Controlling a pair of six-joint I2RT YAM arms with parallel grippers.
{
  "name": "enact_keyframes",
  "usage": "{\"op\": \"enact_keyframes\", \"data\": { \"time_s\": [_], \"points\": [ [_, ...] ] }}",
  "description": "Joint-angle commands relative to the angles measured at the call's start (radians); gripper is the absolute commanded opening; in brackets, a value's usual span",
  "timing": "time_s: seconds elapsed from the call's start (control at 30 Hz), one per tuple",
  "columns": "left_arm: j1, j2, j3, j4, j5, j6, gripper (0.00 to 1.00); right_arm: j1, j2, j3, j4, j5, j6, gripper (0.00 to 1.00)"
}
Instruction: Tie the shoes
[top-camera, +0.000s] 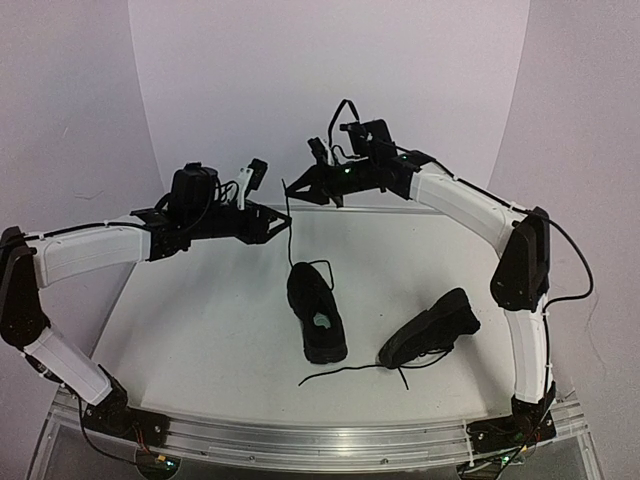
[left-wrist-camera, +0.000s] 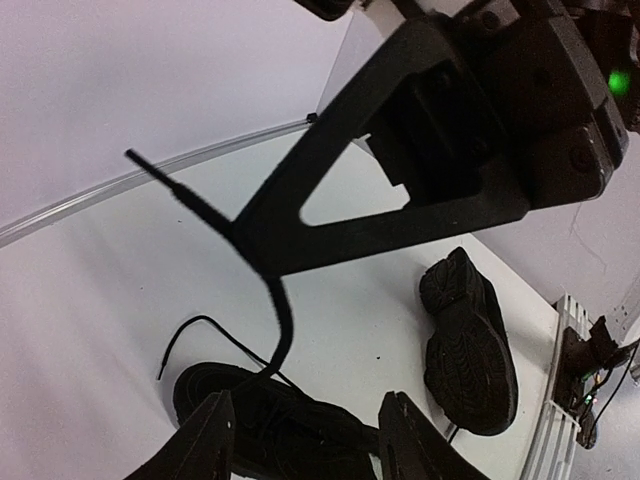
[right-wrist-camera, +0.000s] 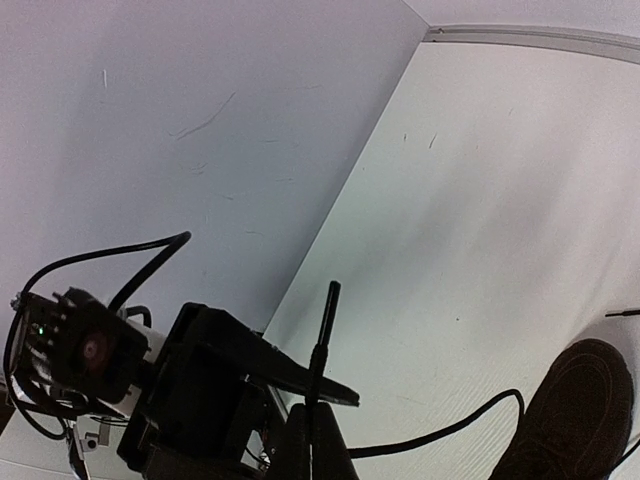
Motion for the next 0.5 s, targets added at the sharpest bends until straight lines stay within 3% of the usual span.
{"op": "enact_keyframes", "data": {
  "time_s": [0.0,0.47],
  "points": [
    [-0.009,0.026,0.083,0.045,0.006,0.064,0.48,0.004,0.030,0.035,0.025,-0.020,0.014,0.00],
    [-0.010,0.101,0.159,0.000,-0.099,0.072,0.20,0.004,0.027,0.028,0.025,-0.028,0.015,0.00]
  ]
}}
